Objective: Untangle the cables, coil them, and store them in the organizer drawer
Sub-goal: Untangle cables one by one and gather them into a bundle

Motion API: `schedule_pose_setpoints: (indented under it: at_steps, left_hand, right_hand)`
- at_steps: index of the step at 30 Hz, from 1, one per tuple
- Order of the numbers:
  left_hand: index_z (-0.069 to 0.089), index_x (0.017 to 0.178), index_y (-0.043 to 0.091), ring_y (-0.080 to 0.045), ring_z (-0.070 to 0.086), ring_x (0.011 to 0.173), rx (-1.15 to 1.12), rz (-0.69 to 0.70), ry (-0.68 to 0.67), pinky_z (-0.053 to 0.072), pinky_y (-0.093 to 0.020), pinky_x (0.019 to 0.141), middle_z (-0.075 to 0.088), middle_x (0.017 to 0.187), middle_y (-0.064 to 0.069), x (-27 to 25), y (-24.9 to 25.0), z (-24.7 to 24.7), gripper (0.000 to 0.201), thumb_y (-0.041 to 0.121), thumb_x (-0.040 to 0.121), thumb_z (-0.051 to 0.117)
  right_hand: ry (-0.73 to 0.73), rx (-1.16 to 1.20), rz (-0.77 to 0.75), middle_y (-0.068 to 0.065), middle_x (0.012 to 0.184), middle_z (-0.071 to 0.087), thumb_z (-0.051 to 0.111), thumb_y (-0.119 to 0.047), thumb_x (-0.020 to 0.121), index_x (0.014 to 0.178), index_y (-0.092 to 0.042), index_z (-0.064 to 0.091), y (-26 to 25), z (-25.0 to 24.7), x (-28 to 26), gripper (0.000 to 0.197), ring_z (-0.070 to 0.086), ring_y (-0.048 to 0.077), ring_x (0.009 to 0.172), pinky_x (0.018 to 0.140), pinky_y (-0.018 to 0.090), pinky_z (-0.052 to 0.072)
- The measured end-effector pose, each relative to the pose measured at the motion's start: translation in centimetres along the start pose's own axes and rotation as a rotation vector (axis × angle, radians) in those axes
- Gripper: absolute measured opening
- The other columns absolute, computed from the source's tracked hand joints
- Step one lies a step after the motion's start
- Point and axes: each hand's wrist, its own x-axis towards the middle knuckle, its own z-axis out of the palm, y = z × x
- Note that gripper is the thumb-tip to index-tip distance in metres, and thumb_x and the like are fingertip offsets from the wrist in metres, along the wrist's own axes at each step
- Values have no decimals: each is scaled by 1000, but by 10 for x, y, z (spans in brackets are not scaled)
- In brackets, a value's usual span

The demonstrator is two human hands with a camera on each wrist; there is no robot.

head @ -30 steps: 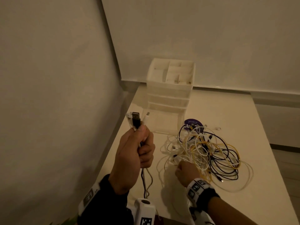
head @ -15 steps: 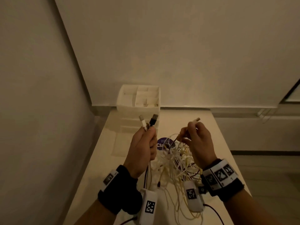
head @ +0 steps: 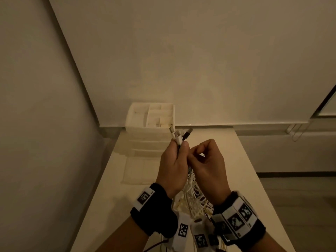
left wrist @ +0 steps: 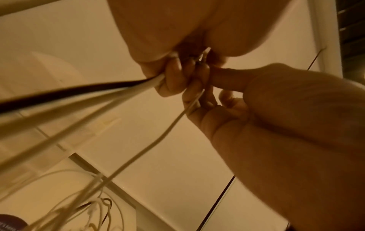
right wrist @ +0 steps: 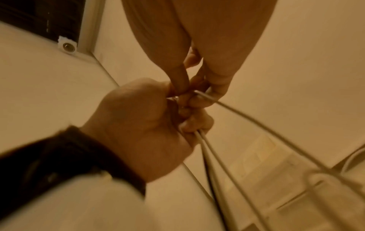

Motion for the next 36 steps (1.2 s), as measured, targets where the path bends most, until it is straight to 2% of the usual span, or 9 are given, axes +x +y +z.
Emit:
schedule_pose_setpoints:
  at_steps: [2, 7, 13, 15, 17, 22, 25, 28, 36]
  left_hand:
    - [53, 89, 31, -16, 50, 65, 57, 42, 19, 49, -49, 67, 50, 70, 5, 2, 0, 0, 19, 38, 100, 39]
    - [49, 82, 13, -10, 40, 52, 54, 132, 79, 37, -31, 53, 48, 64, -1, 15, 1, -10, 34, 36, 102, 32]
    - [49, 86, 23, -12, 42, 59, -202, 263, 250, 51, -40, 65, 44, 63, 12, 30, 44, -47, 20, 29, 99, 35]
    - [45, 86, 20, -14, 38, 54, -318, 312, 260, 51, -37, 53, 41, 62, 10, 34, 61, -64, 20, 27, 100, 34]
    - [40, 83, 19, -11, 27, 46, -328, 326, 231, 32, -22, 40, 34, 60, 9, 35, 69, -78, 21, 28, 101, 34]
    - [63, 85, 29, -4, 31, 47, 161, 292, -66, 29, -22, 45, 42, 55, 12, 14, 43, -65, 12, 33, 95, 57]
    - [68, 95, 24, -10, 46, 50, 385, 202, -204, 43, -32, 50, 59, 62, 0, 1, 11, -38, 9, 31, 90, 63]
    - [69, 93, 17, -11, 52, 51, 414, 118, -194, 47, -35, 53, 63, 64, 1, -4, -12, -18, 16, 32, 91, 64]
    - [57, 81, 11, -21, 53, 56, 314, 261, -41, 41, -38, 54, 59, 63, -4, -5, -1, -1, 23, 28, 95, 50]
  right_hand:
    - [-75, -56, -6, 2, 69, 62, 63, 3, 86, 87, -6, 37, 7, -4, -1, 28, 59, 15, 59, 54, 25, 49]
    - [-240, -255, -74, 1, 72, 59, 56, -8, 94, 89, -14, 49, 43, -16, -4, 10, 58, 19, 60, 59, 37, 50]
    - [-439, -520, 49, -8, 60, 54, 42, -28, 101, 73, -24, 54, 112, -41, -14, 31, 51, 3, 57, 58, 18, 40]
    - [-416, -554, 105, -11, 60, 53, 42, -33, 100, 70, -26, 52, 132, -52, -20, 33, 49, 2, 57, 58, 18, 36]
    - [-367, -562, 123, -14, 61, 55, 43, -33, 99, 67, -27, 53, 140, -58, -21, 35, 49, 1, 58, 59, 20, 37]
    - [-256, -409, 47, -6, 55, 51, 49, -47, 90, 59, -17, 59, 109, -52, 1, 44, 47, 5, 55, 58, 22, 38]
    - [-275, -292, 39, -7, 54, 54, 53, -28, 97, 59, -12, 60, 73, -49, 14, 41, 47, 1, 54, 60, 22, 37]
    - [-300, -222, 46, -13, 52, 57, 48, -6, 98, 67, -10, 62, 40, -47, 24, 34, 49, -4, 51, 56, 10, 37]
    - [-311, -128, 53, -1, 61, 52, 41, -33, 99, 76, 3, 58, 35, -53, 18, 46, 45, 13, 58, 59, 24, 39]
